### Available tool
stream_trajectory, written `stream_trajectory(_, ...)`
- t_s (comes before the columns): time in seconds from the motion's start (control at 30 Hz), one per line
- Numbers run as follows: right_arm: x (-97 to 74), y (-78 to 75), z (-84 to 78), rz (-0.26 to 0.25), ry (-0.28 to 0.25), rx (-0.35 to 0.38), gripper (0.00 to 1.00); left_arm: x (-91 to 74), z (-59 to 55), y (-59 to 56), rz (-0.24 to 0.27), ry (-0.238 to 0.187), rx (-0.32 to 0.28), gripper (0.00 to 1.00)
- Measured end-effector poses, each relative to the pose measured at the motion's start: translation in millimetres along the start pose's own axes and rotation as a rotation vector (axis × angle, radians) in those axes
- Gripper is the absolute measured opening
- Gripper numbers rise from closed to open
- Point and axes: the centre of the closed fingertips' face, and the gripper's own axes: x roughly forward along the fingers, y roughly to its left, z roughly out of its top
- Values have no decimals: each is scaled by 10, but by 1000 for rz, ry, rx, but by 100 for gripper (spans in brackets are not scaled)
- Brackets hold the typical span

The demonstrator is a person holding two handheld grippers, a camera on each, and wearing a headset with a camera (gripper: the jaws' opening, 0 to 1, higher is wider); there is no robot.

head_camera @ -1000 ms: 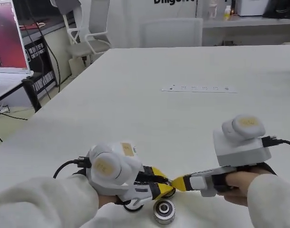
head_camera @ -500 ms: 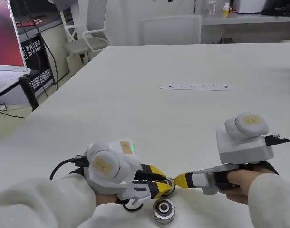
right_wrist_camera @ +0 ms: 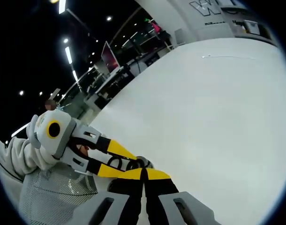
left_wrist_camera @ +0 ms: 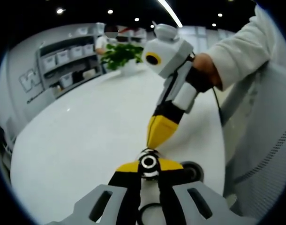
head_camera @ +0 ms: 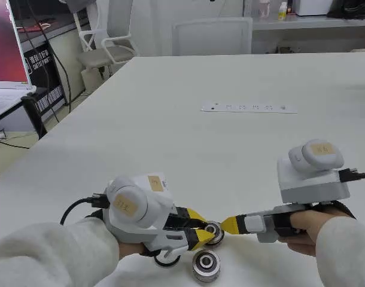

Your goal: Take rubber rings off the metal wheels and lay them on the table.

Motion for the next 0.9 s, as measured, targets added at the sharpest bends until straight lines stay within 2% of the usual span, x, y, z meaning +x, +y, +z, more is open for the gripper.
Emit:
stream_trajectory(0.17, -2, 26, -5, 13, 2, 1, 0, 2, -2, -1, -6, -4, 17, 13)
stream_trajectory(0.9, 3, 83, 20, 36, 0, -3, 0, 25, 13, -1, -26, -17, 22, 13)
